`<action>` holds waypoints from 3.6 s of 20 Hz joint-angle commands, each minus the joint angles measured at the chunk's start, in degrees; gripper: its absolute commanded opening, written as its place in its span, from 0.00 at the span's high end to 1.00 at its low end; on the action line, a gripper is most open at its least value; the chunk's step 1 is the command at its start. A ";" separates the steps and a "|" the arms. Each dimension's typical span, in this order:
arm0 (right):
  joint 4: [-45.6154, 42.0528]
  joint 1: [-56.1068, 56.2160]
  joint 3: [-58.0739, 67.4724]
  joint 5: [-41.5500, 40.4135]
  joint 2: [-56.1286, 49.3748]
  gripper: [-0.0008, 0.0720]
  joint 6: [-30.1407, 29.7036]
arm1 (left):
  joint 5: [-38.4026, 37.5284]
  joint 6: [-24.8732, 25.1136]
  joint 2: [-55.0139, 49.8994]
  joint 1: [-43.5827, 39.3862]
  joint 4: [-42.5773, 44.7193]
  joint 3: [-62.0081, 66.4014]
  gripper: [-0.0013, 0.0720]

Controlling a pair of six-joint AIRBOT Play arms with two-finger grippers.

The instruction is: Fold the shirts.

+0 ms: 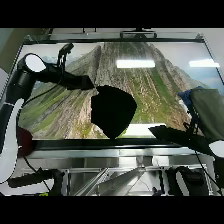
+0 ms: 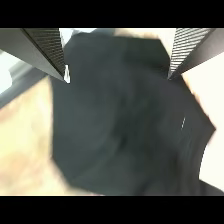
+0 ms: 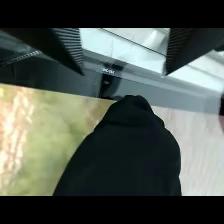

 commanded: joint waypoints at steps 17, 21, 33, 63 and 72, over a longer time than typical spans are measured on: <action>12.74 12.76 33.20 -5.81 -68.39 0.50 -25.22 | 22.14 3.21 -4.42 -8.09 -4.59 -29.75 0.91; 12.76 12.98 37.46 -5.49 -68.17 0.91 -24.15 | 19.71 3.23 -4.79 -8.09 -4.57 -25.09 0.98; 12.41 12.87 51.58 -5.88 -34.12 0.96 -24.17 | 10.88 2.95 20.83 -3.67 -2.05 9.84 0.98; -11.54 -6.32 54.21 24.41 -54.82 0.55 -5.09 | -5.40 6.75 -15.91 12.13 2.19 2.80 0.02; -9.18 -2.12 19.21 2.78 -48.46 0.04 -13.33 | 8.26 9.44 -16.04 4.70 2.38 -7.34 0.04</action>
